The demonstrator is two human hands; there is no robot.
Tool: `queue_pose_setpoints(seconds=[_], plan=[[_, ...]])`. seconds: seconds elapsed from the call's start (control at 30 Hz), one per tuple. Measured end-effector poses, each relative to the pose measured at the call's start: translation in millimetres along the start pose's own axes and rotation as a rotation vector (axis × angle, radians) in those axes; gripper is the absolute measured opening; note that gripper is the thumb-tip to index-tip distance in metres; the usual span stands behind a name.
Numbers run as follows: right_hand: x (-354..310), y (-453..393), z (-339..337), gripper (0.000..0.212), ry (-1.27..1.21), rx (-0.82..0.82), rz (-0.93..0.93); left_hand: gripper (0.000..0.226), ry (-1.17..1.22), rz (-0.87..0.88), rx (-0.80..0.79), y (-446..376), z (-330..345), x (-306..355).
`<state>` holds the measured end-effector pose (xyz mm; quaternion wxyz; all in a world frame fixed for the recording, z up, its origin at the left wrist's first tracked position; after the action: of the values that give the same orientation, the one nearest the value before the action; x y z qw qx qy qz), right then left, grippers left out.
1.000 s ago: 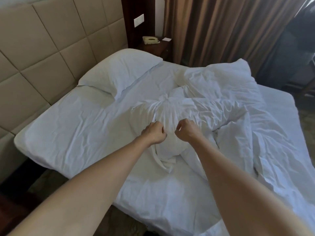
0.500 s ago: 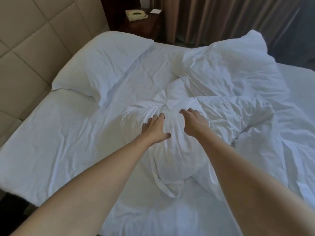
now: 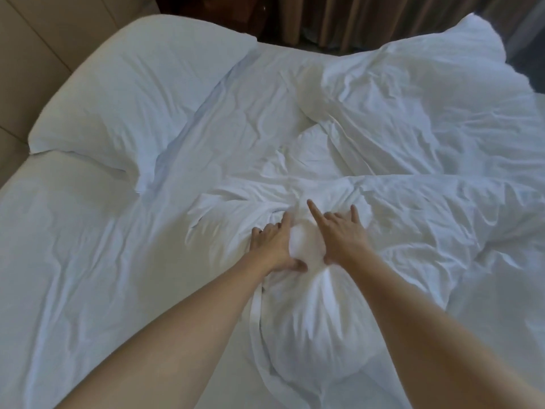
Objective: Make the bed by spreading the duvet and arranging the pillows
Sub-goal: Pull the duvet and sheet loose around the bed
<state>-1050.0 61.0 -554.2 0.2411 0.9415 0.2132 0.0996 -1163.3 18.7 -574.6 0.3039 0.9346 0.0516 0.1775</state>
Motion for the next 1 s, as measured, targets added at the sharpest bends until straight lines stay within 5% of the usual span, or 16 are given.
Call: queue_pose_setpoints(seconds=[0.07, 0.2, 0.27, 0.53, 0.77, 1.0], plan=[[-3.0, -2.6, 9.0, 0.108, 0.023, -0.011, -0.005, 0.104, -0.006, 0.03, -0.016, -3.3, 12.1, 4.9], [-22.6, 6.9, 1.8, 0.031, 0.071, 0.079, -0.053, 0.059, -0.062, 0.075, -0.047, 9.9, 24.3, 13.2], [-34.3, 26.8, -4.7, 0.018, 0.066, 0.103, -0.061, 0.049, -0.095, 0.06, -0.04, 26.1, 22.1, 9.5], [-64.3, 107.9, -94.1, 0.028, -0.152, 0.256, -0.001, 0.031, -0.082, 0.039, 0.164, 129.5, -58.3, 7.0], [-132.5, 186.3, -127.2, 0.031, -0.169, 0.272, -0.044, 0.038, 0.033, -0.039, 0.149, 233.2, -59.9, -35.6], [-173.1, 286.3, -126.0, 0.05, -0.212, 0.232, 0.056, 0.04, 0.017, 0.109, 0.213, 335.9, -53.8, -43.5]])
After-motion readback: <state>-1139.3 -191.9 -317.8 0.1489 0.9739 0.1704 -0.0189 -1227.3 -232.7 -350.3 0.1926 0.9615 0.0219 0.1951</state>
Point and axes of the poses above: each hand's wrist, its own y-axis away from the middle knuckle, its own z-axis out of the palm, x = y × z, the point moved 10 cm from there along -y, towards the middle knuckle
